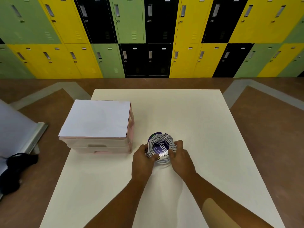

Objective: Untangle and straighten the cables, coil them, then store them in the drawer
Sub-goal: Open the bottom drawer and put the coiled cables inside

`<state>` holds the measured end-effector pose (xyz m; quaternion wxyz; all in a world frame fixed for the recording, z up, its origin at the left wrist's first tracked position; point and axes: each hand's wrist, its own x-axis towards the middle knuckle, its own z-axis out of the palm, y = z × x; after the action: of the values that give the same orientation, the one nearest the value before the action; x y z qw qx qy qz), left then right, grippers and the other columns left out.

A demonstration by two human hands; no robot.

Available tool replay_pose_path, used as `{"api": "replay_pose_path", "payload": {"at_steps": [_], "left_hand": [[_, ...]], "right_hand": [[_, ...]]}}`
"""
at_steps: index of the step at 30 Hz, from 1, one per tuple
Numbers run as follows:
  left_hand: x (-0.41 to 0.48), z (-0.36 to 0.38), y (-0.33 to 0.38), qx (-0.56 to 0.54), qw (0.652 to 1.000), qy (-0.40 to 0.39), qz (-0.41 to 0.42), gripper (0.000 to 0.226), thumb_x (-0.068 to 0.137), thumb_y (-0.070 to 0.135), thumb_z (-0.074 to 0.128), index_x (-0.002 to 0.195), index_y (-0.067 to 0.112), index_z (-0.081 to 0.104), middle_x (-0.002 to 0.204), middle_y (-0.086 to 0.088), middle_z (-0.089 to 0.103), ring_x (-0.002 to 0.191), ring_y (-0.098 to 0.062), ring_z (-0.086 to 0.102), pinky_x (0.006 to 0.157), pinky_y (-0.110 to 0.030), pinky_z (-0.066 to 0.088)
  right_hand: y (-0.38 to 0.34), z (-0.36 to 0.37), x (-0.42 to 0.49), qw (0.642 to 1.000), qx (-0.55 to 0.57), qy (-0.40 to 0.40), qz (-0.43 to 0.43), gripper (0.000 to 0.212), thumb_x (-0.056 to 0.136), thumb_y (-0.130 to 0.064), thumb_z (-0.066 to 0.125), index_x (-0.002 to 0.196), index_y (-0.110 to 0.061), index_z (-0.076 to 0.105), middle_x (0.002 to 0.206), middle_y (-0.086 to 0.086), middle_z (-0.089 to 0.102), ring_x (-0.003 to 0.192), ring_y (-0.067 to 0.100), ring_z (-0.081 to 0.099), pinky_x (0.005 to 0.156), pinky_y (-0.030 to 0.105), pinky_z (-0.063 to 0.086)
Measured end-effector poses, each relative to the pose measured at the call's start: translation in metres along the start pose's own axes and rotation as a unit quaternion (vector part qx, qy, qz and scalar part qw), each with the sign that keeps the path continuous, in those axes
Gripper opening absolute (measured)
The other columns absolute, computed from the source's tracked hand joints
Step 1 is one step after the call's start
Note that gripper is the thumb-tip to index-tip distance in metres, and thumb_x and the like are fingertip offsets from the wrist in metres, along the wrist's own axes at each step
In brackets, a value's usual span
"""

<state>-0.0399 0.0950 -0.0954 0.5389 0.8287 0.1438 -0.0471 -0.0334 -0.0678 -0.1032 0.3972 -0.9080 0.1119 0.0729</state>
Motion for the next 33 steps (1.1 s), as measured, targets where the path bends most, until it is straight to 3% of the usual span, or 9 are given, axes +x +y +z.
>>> {"api": "replay_pose_path", "payload": {"at_steps": [3,6,10,14,17,22,24,27,33], "left_hand": [[0.005,0.003,0.0,0.067,0.997,0.01,0.025,0.042,0.076,0.026,0.083,0.114,0.025,0.065,0.114,0.004,0.061,0.104,-0.016,0.06,0.093,-0.039,0.053],[0.008,0.003,0.001,0.122,0.991,0.002,0.049,0.05,0.078,0.029,0.081,0.123,0.019,0.063,0.116,0.002,0.056,0.109,-0.019,0.056,0.092,-0.031,0.048],[0.007,0.002,-0.002,0.135,0.989,-0.003,0.062,0.052,0.08,0.032,0.078,0.127,0.023,0.058,0.12,0.005,0.055,0.109,-0.016,0.057,0.093,-0.034,0.05],[0.012,0.0,-0.001,0.18,0.981,-0.016,0.073,0.044,0.082,0.04,0.076,0.12,0.021,0.065,0.118,0.007,0.056,0.104,-0.015,0.059,0.091,-0.034,0.051],[0.015,-0.004,-0.003,0.182,0.981,-0.029,0.066,0.044,0.079,0.042,0.077,0.118,0.024,0.066,0.114,0.009,0.056,0.089,-0.017,0.065,0.084,-0.036,0.056],[0.014,-0.009,-0.005,0.116,0.99,-0.05,0.057,0.035,0.084,0.021,0.077,0.117,0.017,0.067,0.116,0.004,0.056,0.077,0.007,0.061,0.063,-0.008,0.049],[0.012,-0.012,-0.004,0.11,0.989,-0.072,0.062,0.039,0.086,0.014,0.075,0.123,0.013,0.064,0.12,0.002,0.054,0.076,0.011,0.06,0.063,-0.004,0.046],[0.009,-0.017,-0.001,0.133,0.984,-0.084,0.083,0.044,0.087,0.018,0.074,0.128,0.015,0.06,0.125,0.006,0.049,0.093,0.0,0.057,0.076,-0.003,0.047],[0.007,-0.029,-0.003,0.124,0.978,-0.112,0.121,0.039,0.089,0.017,0.072,0.127,0.02,0.061,0.129,0.008,0.048,0.098,0.004,0.055,0.074,0.003,0.039]], "right_hand": [[0.004,0.0,-0.001,0.997,-0.069,0.014,-0.014,0.028,0.101,-0.037,0.049,0.122,-0.02,0.044,0.11,0.007,0.061,0.1,0.028,0.057,0.072,0.036,0.047],[0.009,-0.002,-0.003,0.995,-0.085,0.026,-0.038,0.03,0.102,-0.032,0.048,0.126,-0.015,0.05,0.122,0.008,0.051,0.107,0.028,0.051,0.081,0.037,0.047],[0.015,-0.01,0.0,0.997,-0.018,-0.006,-0.079,0.036,0.096,-0.024,0.06,0.13,-0.018,0.049,0.128,0.002,0.046,0.11,0.021,0.054,0.087,0.036,0.05],[0.02,-0.013,0.001,0.995,0.028,0.021,-0.092,0.019,0.089,-0.02,0.07,0.102,-0.023,0.056,0.11,-0.011,0.05,0.091,0.008,0.062,0.078,0.03,0.054],[0.018,-0.011,0.003,0.996,0.061,0.018,-0.068,0.038,0.087,-0.018,0.072,0.121,-0.023,0.055,0.118,-0.01,0.053,0.1,0.01,0.061,0.084,0.029,0.053],[0.021,-0.015,0.01,0.997,0.045,-0.017,-0.063,0.045,0.085,-0.024,0.075,0.125,-0.018,0.057,0.122,-0.003,0.052,0.108,0.018,0.061,0.089,0.033,0.053],[0.021,-0.019,0.012,0.997,0.044,-0.038,-0.053,0.048,0.083,-0.028,0.076,0.126,-0.019,0.056,0.122,-0.004,0.051,0.109,0.017,0.06,0.087,0.03,0.051],[0.016,-0.022,0.013,0.996,0.038,-0.064,-0.043,0.054,0.084,-0.029,0.077,0.13,-0.018,0.052,0.125,-0.002,0.047,0.111,0.017,0.056,0.084,0.024,0.044],[0.006,-0.024,0.007,0.999,0.025,-0.043,-0.017,0.054,0.085,-0.042,0.073,0.131,-0.023,0.052,0.133,0.001,0.046,0.122,0.021,0.05,0.097,0.038,0.048]]}}
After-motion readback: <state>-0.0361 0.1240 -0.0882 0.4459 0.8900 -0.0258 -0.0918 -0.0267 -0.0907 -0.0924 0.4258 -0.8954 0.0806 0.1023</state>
